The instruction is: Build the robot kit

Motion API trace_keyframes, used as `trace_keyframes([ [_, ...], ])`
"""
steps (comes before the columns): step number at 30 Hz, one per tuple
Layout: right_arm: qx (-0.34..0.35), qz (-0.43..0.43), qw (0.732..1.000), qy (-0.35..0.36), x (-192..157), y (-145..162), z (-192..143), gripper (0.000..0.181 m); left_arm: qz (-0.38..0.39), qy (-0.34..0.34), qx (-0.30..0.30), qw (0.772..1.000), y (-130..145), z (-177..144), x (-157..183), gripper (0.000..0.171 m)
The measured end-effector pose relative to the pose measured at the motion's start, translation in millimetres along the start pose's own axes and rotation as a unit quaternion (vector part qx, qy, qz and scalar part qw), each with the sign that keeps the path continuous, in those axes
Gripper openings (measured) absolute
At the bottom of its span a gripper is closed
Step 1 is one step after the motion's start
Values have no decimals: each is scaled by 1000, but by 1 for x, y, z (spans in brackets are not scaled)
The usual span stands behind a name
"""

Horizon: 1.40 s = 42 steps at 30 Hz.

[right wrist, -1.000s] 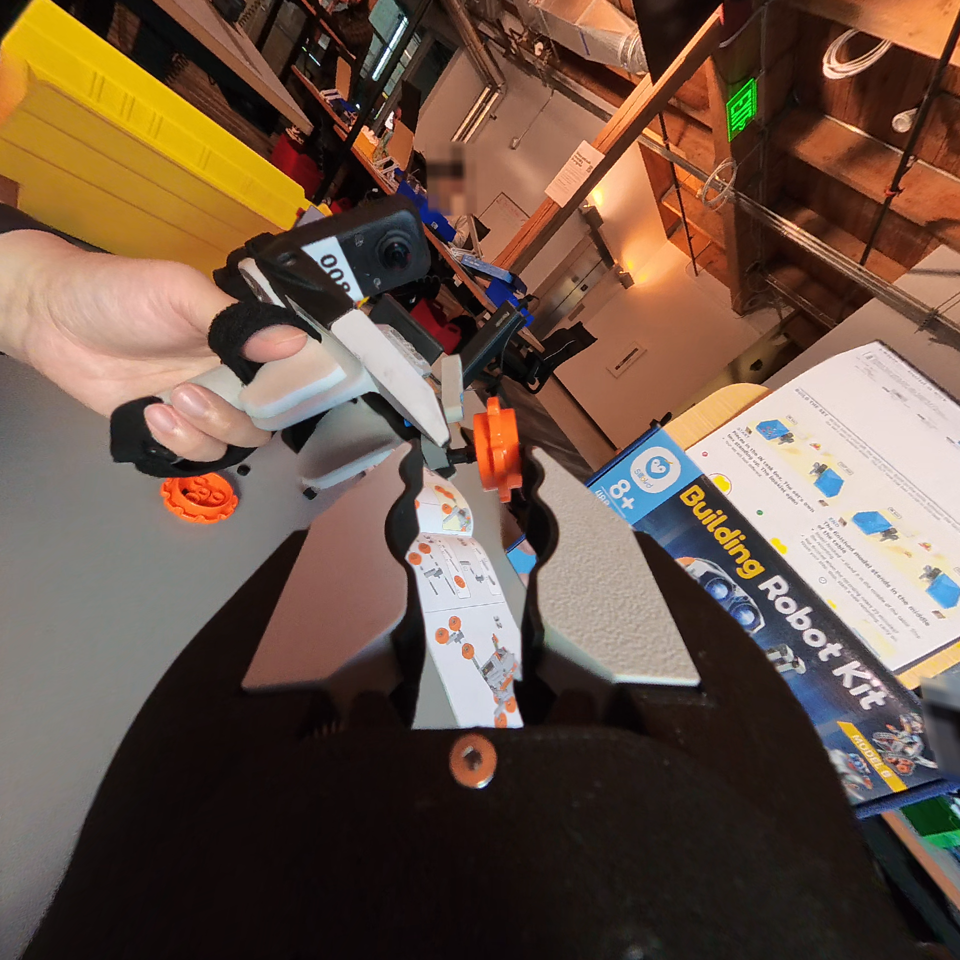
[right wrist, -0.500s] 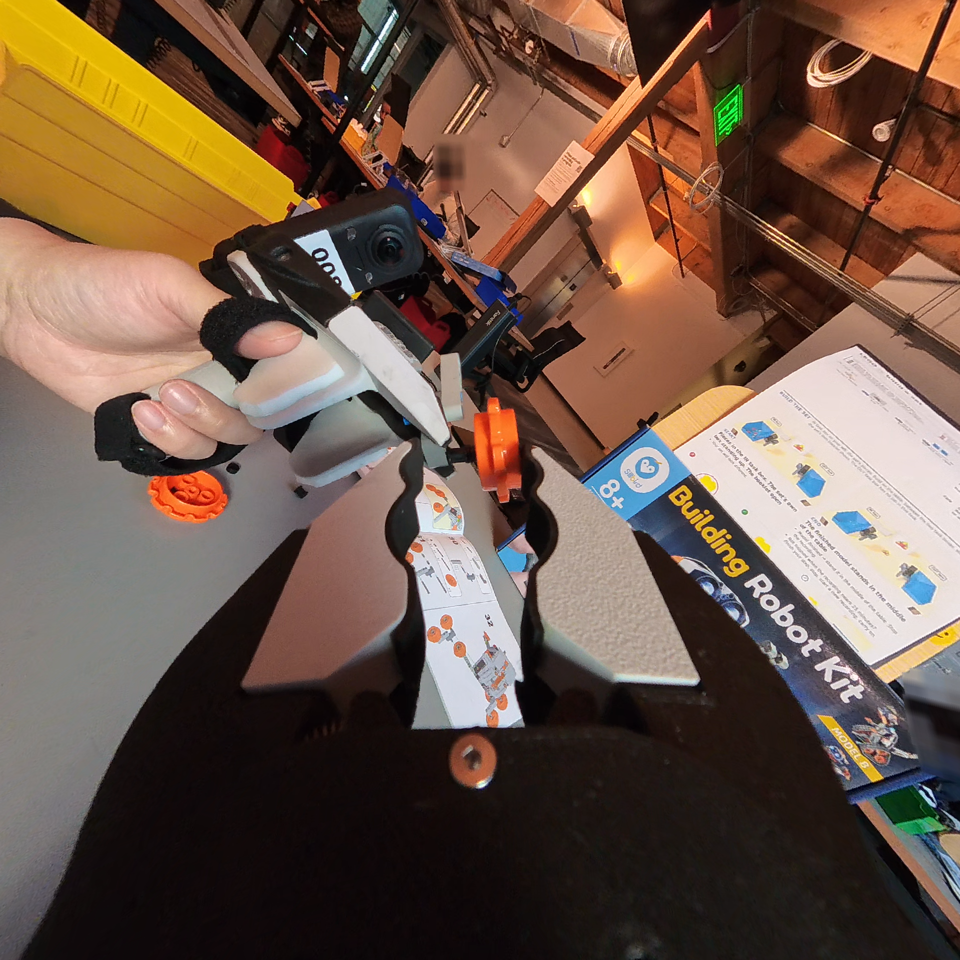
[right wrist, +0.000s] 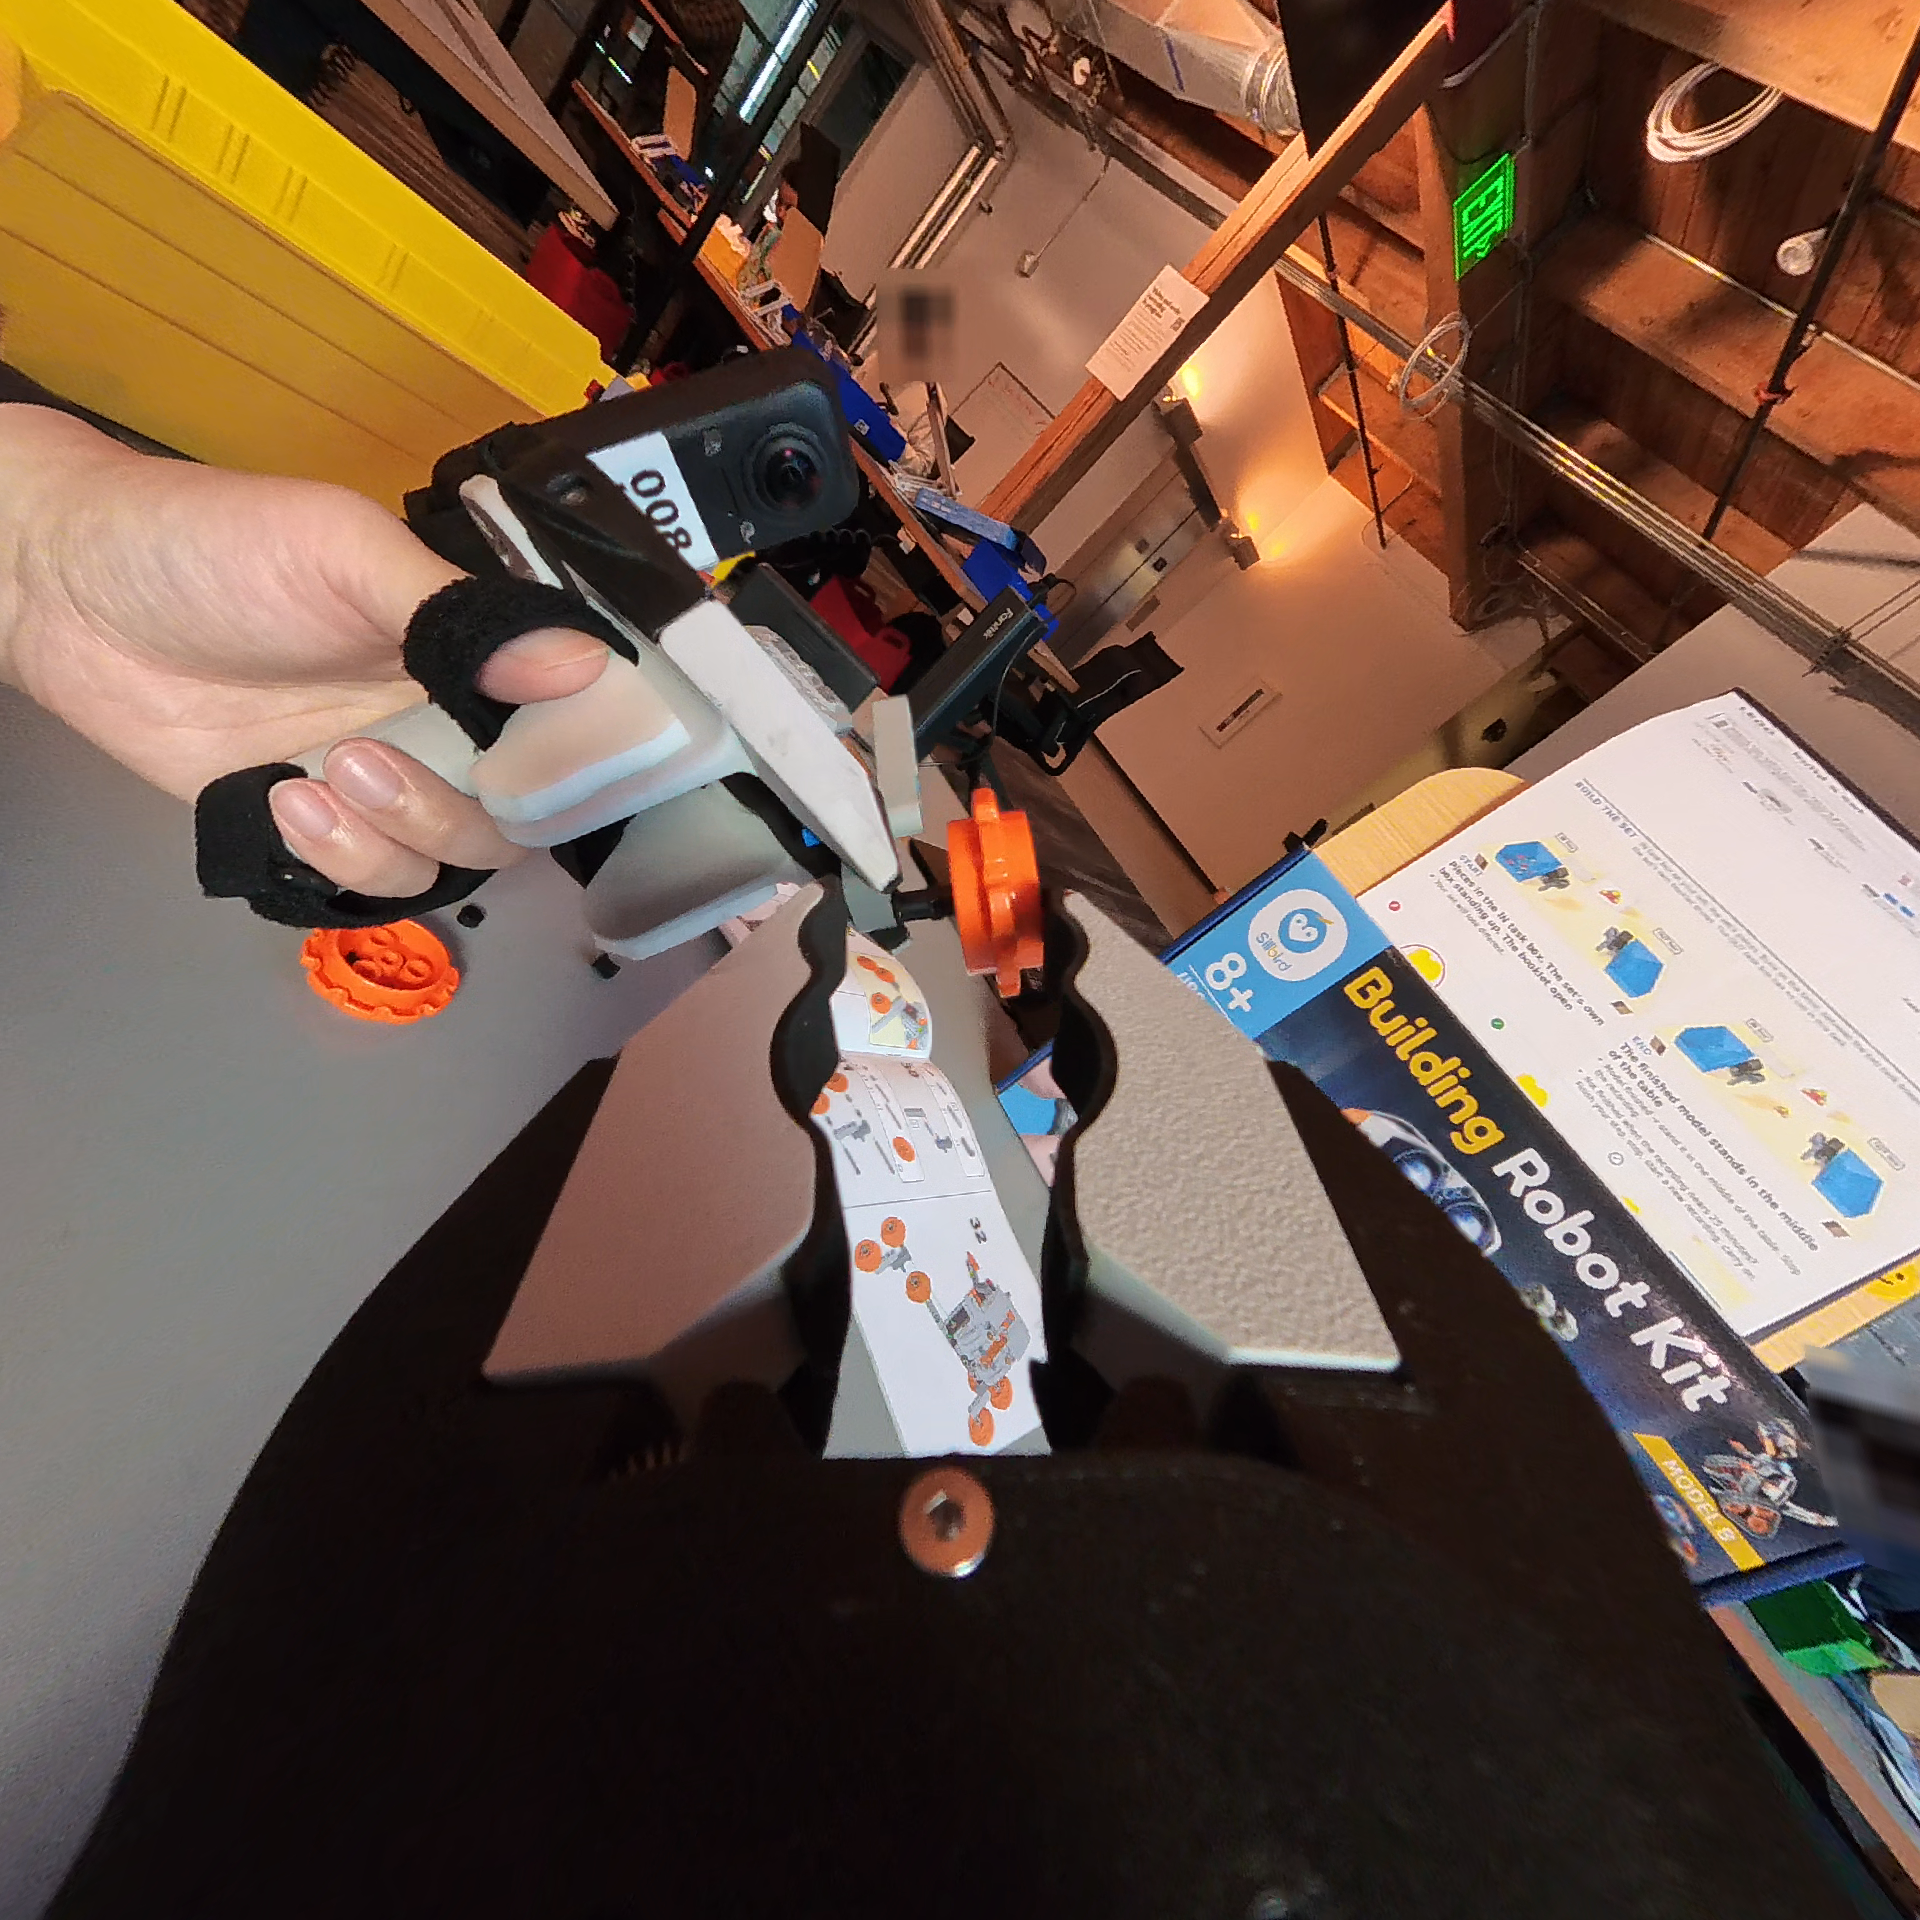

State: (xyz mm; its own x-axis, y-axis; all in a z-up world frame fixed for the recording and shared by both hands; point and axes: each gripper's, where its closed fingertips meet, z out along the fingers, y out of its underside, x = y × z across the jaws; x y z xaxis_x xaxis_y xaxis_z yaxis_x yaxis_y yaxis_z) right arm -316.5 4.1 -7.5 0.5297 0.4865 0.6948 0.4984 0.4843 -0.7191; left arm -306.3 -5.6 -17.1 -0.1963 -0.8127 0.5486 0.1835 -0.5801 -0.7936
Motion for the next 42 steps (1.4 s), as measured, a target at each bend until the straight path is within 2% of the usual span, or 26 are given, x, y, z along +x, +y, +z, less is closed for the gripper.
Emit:
trace_keyframes([
  [9, -3, -4, 999, -46, -6, 8, -3, 29, 14, -5, -35, 999, 0, -9, -3, 13],
  [16, 6, 8, 999, -41, -10, 7, 1, 38, 9, -6, -35, 999, 1, -10, -5, 13],
  [23, 13, -3, 1000, -10, -7, 2, 1, 36, -5, 8, -27, 1000, -1, -8, 0, 13],
  [27, 17, 23, 1000, -8, -6, 1, 1, 36, -5, 7, -26, 1000, 1, -5, 0, 13],
  [37, 11, 17, 1000, 0, -4, 3, 1, 36, -6, 8, -22, 1000, 1, -4, -1, 13],
  [42, 18, 14, 1000, 4, 0, 2, -2, 36, -23, 23, -16, 999, -1, -6, 1, 21],
])
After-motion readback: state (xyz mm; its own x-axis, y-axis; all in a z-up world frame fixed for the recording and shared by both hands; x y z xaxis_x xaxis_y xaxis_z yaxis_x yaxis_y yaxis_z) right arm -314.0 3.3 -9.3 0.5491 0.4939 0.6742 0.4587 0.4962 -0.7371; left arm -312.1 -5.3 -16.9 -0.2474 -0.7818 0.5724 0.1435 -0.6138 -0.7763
